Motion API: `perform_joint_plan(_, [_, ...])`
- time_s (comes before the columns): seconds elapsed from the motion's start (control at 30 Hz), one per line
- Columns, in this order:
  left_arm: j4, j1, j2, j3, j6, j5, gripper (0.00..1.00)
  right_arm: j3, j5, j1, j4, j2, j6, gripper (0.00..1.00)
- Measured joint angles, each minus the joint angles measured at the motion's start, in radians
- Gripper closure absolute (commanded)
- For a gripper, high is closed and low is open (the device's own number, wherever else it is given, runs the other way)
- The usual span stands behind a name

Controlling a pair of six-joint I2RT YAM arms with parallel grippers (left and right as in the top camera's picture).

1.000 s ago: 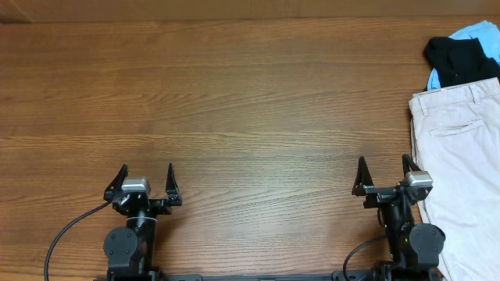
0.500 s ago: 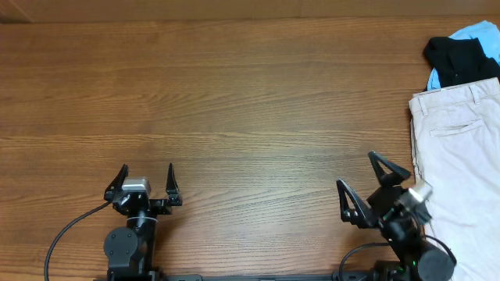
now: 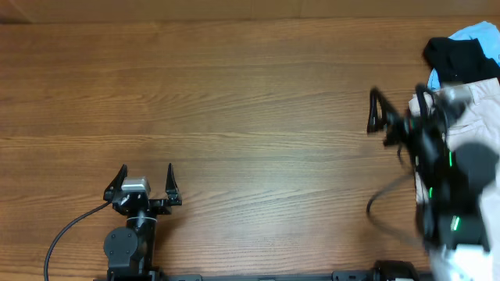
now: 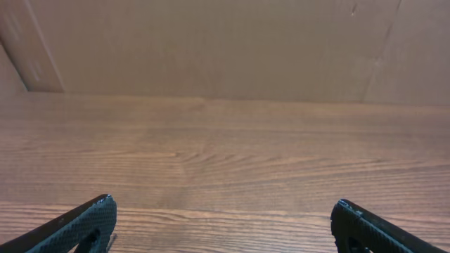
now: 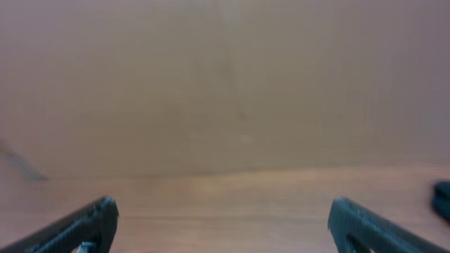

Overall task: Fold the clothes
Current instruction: 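Reach the right gripper to the beige shorts on the pile and grasp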

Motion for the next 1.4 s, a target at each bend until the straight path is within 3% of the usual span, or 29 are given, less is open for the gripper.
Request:
perform_joint_plan(0.03, [-0.002,0.000,0.000,0.000,0.000,0.000,0.00,0.131,0.055,0.000,-0.156,0.146,-0.036,0.00])
perform_joint_plan(0.2, [-0.001,0.000,0.001,0.000,0.000,0.000,0.00,0.499,0.235,-0.001,-0.503,0.635,-0.132,0.00])
perform_joint_plan(0.4, [-0.001,0.000,0.000,0.000,0.000,0.000,0.00,0.611,0.434,0.000,-0.521,0.920,-0.170,0.00])
perform_joint_plan(0.63, [-0.001,0.000,0.000,0.000,0.000,0.000,0.00,0.613,0.711,-0.006,-0.487,1.057,-0.181,0.00])
perform_joint_plan(1.0, [-0.001,0.000,0.000,0.000,0.000,0.000,0.00,0.615,0.900,-0.012,-0.483,1.215,-0.179,0.02])
perform_joint_plan(1.1, [-0.001,0.000,0.000,0.000,0.000,0.000,0.00,0.615,0.943,-0.012,-0.482,1.236,-0.161,0.07])
perform_joint_plan(1.4, [-0.001,0.000,0.000,0.000,0.000,0.000,0.00,0.615,0.984,-0.040,-0.472,1.252,-0.140,0.06])
